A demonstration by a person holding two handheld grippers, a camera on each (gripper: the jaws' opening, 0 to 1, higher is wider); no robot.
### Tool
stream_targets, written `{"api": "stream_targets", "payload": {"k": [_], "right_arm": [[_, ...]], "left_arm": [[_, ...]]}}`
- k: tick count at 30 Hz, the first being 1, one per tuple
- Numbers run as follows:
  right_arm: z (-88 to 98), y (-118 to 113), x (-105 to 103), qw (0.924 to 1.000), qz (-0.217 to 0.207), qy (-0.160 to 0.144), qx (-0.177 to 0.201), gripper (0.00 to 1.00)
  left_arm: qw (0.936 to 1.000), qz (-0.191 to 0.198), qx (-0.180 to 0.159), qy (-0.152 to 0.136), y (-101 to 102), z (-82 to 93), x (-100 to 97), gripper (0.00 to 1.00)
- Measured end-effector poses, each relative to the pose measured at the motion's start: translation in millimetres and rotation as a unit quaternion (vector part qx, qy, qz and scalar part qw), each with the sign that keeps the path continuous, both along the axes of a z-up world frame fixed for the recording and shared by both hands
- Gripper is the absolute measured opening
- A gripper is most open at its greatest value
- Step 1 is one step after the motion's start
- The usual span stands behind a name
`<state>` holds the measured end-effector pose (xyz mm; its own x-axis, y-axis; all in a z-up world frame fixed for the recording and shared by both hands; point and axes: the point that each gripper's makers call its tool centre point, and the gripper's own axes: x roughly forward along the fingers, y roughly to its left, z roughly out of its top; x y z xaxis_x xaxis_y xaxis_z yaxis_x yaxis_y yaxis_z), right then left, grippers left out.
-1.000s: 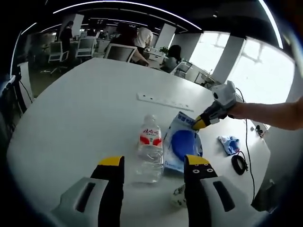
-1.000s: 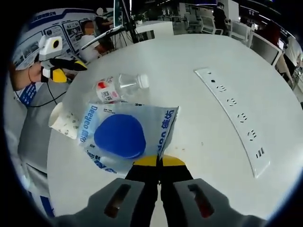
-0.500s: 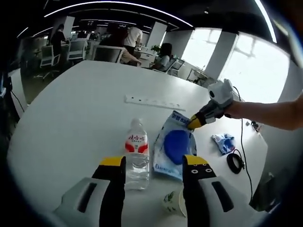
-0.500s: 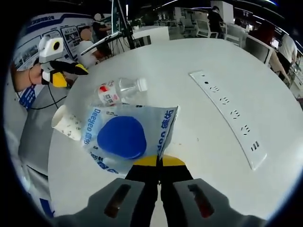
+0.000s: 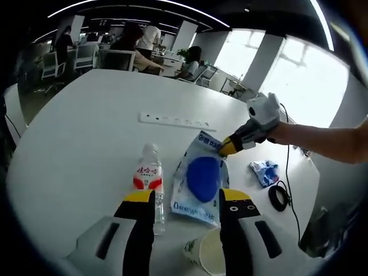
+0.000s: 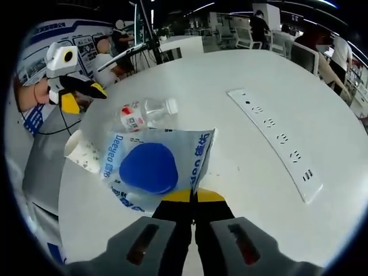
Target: Arrange the tabletop items into an orderly group along one side of the table until the central work area is clear of visible clutter.
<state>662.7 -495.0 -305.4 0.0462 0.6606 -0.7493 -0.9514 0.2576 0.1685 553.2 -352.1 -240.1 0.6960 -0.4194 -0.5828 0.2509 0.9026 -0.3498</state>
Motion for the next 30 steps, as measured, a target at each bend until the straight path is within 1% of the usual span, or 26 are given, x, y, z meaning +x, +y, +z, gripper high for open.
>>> {"api": "stream_targets", "payload": {"k": [9, 15, 22, 26, 30], "right_arm": [[4.7, -3.5, -2.4, 0.9999, -0.006, 0.005, 0.008, 0.0], [9.1, -3.4, -8.8, 0.9998, -0.003, 0.011, 0.013, 0.0], [22.9, -4.2, -13.5, 0.9996, -0.005, 0.013, 0.025, 0.0], [34.6, -4.8, -18.6, 0.9993, -0.006, 0.014, 0.035, 0.0], [50.6, -4.0, -24.4, 0.9983, -0.008, 0.018, 0.055, 0.0]], "left_arm": [[1.0, -0.006, -0.001, 0.002, -4.9, -2.8, 0.4, 0.43], [1.0, -0.008, -0.004, 0.001, -5.7, -3.2, 0.0, 0.43], [1.0, -0.007, -0.005, 0.0, -4.0, -3.6, 0.1, 0.43], [1.0, -0.006, -0.008, -0.002, -3.4, -2.7, 0.2, 0.43], [0.9999, -0.005, -0.011, -0.003, -3.0, -2.5, -0.1, 0.43]]}}
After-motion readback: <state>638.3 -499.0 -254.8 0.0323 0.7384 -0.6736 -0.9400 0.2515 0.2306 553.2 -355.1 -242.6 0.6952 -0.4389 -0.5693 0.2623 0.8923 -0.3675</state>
